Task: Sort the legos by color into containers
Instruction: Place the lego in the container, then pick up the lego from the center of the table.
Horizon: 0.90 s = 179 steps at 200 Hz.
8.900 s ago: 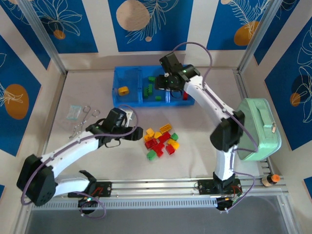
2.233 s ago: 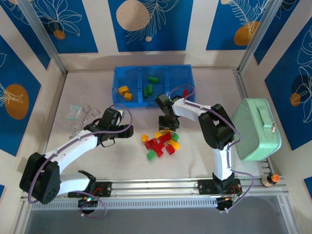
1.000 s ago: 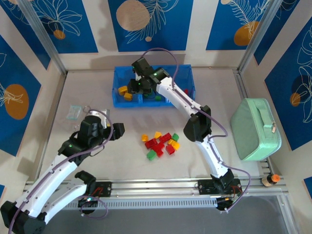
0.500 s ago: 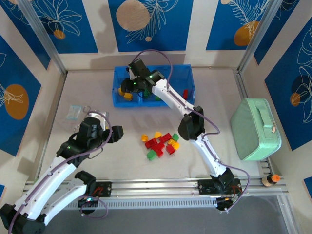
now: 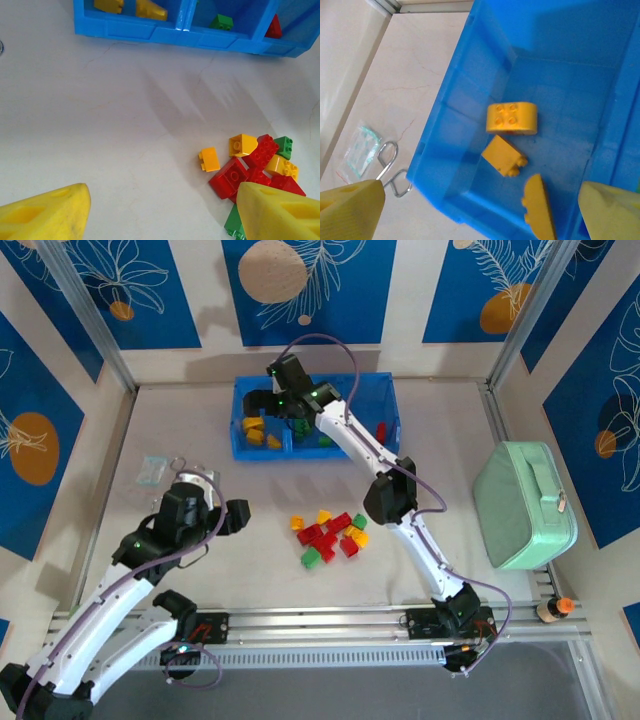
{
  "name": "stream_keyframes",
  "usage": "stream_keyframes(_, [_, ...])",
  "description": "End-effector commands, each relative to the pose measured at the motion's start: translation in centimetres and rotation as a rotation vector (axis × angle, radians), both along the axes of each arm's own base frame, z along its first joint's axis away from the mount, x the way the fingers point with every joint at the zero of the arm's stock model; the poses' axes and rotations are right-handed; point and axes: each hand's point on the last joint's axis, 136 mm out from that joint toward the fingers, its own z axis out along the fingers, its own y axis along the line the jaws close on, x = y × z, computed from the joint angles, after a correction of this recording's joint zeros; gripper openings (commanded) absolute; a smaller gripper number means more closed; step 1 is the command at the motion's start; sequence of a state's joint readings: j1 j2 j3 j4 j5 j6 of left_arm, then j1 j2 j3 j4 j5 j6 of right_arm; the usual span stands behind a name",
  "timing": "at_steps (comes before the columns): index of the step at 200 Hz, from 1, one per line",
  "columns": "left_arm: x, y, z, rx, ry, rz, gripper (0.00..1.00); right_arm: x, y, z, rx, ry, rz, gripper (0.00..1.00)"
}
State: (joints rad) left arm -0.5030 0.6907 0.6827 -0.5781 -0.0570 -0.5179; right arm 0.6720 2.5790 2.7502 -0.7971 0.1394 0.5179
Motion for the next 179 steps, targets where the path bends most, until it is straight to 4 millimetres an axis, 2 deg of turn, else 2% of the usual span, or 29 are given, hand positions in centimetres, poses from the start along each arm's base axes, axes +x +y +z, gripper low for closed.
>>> stream_keyframes(1, [0.2, -0.3, 0.7, 0.002, -0.003, -0.006, 0.77, -2.2, -1.9, 8.8, 0.036, -0.107, -0.005, 0.99])
stream_keyframes(28, [0.5, -1.3, -0.4, -0.011, 0.04, -0.034, 0.77, -4.3, -3.9, 11.8, 0.022, -0.131, -0.022, 0.99])
stream_keyframes(58, [0.8, -3.1, -1.9, -0.02, 0.103, -0.071, 0.76, -6.9, -6.9, 12.2, -0.01, -0.118, -0.062, 0.99])
stream_keyframes(84, [1.4, -5.7, -2.7, -0.047, 0.128, -0.116, 0.76, -9.6, -10.2, 9.9, 0.001, -0.069, -0.111, 0.99])
stream_keyframes(93, [1.6, -6.7, -3.2, -0.058, 0.151, -0.136, 0.76, -10.6, -11.6, 8.3, 0.001, -0.037, -0.133, 0.99])
stream_keyframes(94, [1.6, -6.9, -3.3, -0.059, 0.155, -0.138, 0.76, -10.8, -11.8, 7.4, -0.01, -0.02, -0.134, 0.99])
stream_keyframes(95, [1.6, -7.0, -3.3, -0.058, 0.158, -0.141, 0.76, -10.7, -11.9, 7.9, -0.001, -0.028, -0.139, 0.99])
stream_keyframes(102, [1.8, -7.7, -3.9, -0.062, 0.182, -0.15, 0.76, -11.4, -13.2, 7.1, 0.002, -0.013, -0.162, 0.99])
stream_keyframes(127, [2.3, -10.3, -5.9, -0.052, 0.249, -0.192, 0.75, -14.1, -17.2, 2.3, -0.038, 0.092, -0.223, 0.99])
stream_keyframes(146, [2.7, -12.1, -7.3, -0.078, 0.293, -0.205, 0.74, -16.3, -19.4, -0.3, -0.066, 0.146, -0.25, 0.99])
stream_keyframes(179, [3.5, -12.9, -9.4, -0.058, 0.345, -0.186, 0.72, -19.2, -21.9, -2.9, -0.081, 0.193, -0.281, 0.99])
